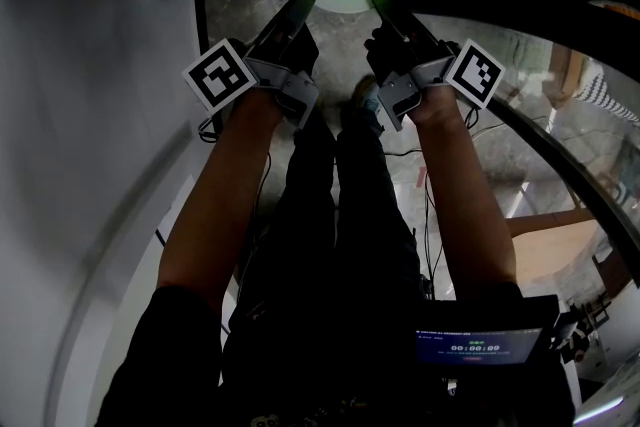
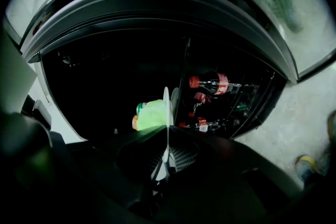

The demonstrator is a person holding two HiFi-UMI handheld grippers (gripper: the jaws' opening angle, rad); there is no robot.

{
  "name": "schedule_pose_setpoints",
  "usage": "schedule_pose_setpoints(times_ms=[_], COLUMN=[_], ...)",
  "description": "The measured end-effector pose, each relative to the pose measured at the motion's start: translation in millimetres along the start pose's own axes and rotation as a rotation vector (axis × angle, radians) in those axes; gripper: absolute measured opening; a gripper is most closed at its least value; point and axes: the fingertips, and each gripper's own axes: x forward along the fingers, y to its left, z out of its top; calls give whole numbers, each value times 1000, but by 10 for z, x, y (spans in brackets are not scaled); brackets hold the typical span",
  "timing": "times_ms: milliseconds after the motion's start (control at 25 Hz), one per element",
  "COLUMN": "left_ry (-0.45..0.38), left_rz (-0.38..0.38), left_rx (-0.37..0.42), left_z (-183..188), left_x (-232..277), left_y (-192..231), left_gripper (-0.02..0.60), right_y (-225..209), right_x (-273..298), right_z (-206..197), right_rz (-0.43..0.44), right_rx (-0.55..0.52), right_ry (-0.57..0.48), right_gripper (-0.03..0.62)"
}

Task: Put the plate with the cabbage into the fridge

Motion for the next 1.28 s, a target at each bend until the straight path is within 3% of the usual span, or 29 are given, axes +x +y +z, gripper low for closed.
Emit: schedule_pose_setpoints(times_ms=[360, 720, 1080, 1160, 1280], left_ry=[28, 16, 16, 14, 58], left_rz=[37, -5, 18, 44, 79], left_rx=[93, 80, 103, 178, 467], left_z=[-74, -62, -57, -50, -90], left_x=[-113, -85, -118, -218, -380], left_y=[21, 13, 96, 102, 57], left_gripper=[21, 35, 35, 35, 35], right_y=[-7, -19, -64, -64, -96], right_x=[36, 28, 19, 14, -18], right_z=[38, 46, 151, 133, 64], right_rz=[8, 14, 13, 14, 16], right_rx=[11, 6, 5, 2, -7], right_ry=[-2, -15, -51, -52, -53], right_gripper=[14, 14, 14, 14, 14])
